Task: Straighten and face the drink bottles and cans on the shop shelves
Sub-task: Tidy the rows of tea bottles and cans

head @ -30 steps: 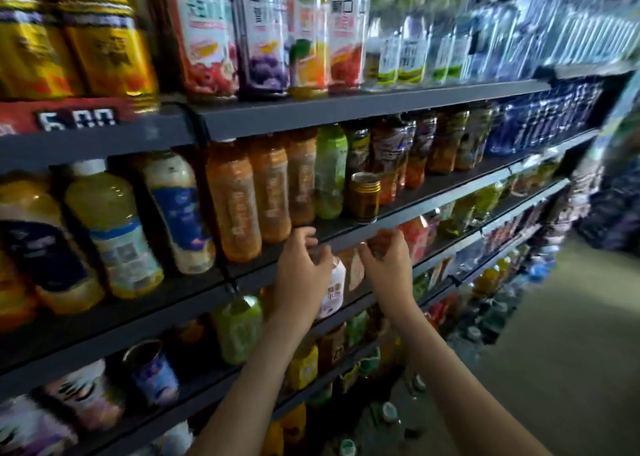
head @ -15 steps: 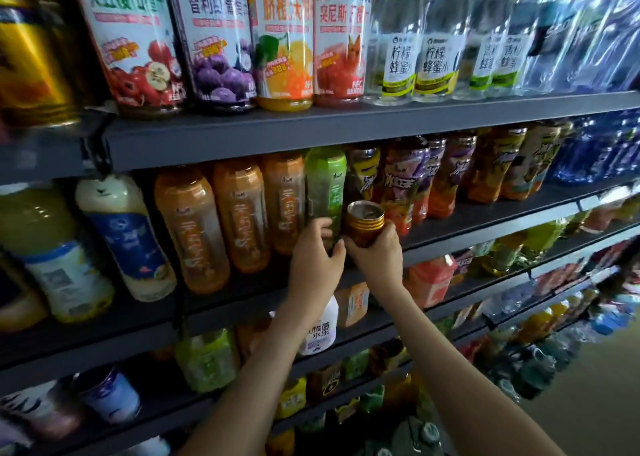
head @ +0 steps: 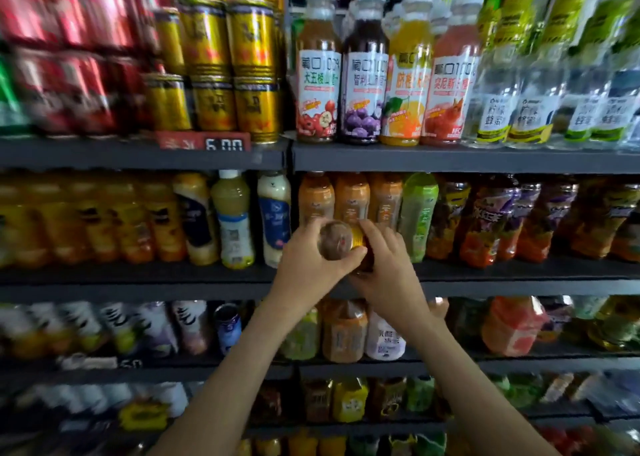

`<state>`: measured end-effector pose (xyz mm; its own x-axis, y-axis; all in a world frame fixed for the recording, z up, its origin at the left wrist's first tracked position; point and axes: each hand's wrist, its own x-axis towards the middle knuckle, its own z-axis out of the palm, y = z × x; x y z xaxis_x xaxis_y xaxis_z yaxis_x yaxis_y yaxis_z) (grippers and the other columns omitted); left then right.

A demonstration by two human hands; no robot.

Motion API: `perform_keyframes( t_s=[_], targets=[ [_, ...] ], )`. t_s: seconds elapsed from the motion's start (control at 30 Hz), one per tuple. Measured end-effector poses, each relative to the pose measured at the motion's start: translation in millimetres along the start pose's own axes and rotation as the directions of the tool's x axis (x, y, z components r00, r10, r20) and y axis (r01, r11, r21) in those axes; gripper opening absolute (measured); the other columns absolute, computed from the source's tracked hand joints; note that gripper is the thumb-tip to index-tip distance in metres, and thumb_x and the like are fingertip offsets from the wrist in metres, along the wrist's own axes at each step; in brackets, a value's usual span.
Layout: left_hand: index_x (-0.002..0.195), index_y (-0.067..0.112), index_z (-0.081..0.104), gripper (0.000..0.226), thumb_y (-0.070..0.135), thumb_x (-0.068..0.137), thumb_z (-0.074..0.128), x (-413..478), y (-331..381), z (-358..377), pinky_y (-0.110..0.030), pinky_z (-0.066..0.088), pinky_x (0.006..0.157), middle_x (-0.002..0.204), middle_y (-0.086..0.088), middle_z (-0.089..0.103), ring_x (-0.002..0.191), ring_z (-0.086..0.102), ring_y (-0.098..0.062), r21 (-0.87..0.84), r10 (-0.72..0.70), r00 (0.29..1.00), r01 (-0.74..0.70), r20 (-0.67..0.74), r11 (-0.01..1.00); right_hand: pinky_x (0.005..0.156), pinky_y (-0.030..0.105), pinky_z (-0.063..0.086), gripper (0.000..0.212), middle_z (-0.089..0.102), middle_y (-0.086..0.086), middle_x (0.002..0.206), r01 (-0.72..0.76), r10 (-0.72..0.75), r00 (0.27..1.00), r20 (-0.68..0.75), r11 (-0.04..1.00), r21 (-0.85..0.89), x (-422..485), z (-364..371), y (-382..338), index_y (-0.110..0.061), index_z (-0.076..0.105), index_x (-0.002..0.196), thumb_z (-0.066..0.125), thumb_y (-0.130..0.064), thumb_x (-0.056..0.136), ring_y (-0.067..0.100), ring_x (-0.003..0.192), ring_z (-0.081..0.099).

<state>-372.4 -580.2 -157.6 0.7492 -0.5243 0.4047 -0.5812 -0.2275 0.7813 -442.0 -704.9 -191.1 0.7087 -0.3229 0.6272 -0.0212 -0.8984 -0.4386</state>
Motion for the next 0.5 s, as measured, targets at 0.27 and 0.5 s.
perform_keyframes(
  t_s=[0.27,0.5],
  targets=[
    [0.102,0.029,0.058,0.036,0.039,0.072,0.077,-7,-19,-93,-0.025,0.054,0.075,0.099,0.009,0.063,0.085,0.064,0.002,-0.530,-0.173,0.959,0.029,-0.223,0.848,0.093,0.014,0.043,0.075,0.051,-0.015,0.129,-0.146,0.184,0.983,0.001,0.778,0.611,36,32,-95,-0.028,0.037,0.135,0.079,-0.015,0.074,-0.001,0.119,0.049],
    [0.113,0.021,0.057,0.045,0.030,0.075,0.078,15,-62,-191,-0.023,0.051,0.082,0.108,0.010,0.068,0.102,0.064,-0.005,-0.543,0.003,0.975,-0.128,-0.224,0.830,0.091,0.038,0.052,0.055,0.069,0.005,0.111,-0.262,0.173,0.960,0.221,0.267,0.928,84,78,-190,-0.018,0.056,0.121,0.075,-0.035,0.072,0.021,0.105,0.065]
  ],
)
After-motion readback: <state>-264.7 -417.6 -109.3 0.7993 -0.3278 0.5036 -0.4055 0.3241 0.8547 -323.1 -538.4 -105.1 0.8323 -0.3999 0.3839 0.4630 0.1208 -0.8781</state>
